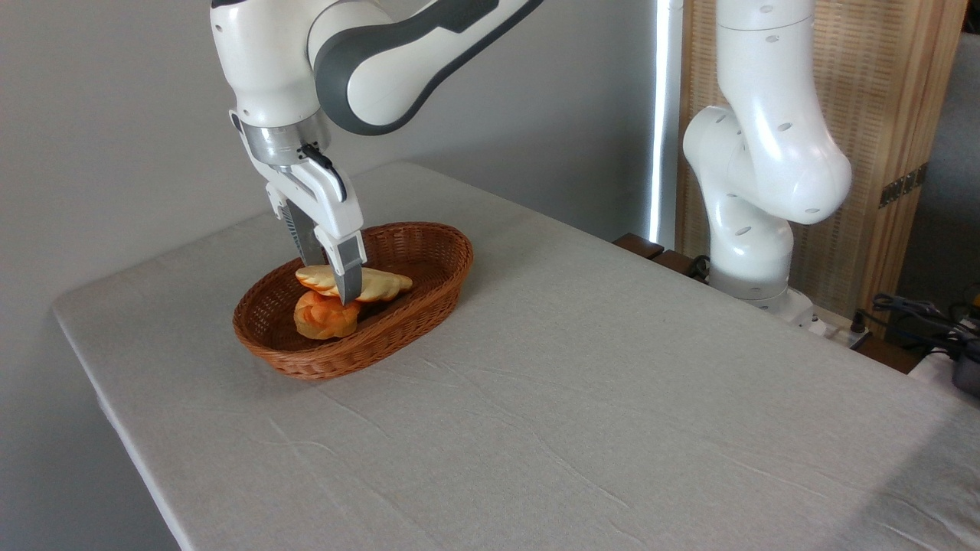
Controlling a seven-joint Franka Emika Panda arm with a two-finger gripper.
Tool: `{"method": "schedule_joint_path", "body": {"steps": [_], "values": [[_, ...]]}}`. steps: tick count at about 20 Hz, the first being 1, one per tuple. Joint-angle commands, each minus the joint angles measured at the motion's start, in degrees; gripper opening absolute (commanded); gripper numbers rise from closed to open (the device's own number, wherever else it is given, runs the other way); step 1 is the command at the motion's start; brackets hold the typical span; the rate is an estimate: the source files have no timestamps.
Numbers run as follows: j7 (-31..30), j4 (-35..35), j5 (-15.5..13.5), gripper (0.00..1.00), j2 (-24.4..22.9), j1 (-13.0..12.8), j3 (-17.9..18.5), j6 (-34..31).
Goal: Put bread into the basket
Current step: 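Lower the croissant into the basket onto the orange bun, then open the gripper to release the croissant and raise it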
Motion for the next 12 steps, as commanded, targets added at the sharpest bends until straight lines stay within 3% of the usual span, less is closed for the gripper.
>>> {"method": "schedule_joint_path", "body": {"steps": [1,4,7,12], "values": [[-1.85,2.58,0.09,1.0,0.09,0.16,0.12,0.18],[-5.97,5.05,0.0,1.0,-0.43,0.34,0.73,-0.52],[-6.16,6.54,0.0,1.0,-1.23,0.95,1.43,-2.19],[-4.76,8.22,0.61,1.0,-3.07,0.95,9.15,-6.67]]}}
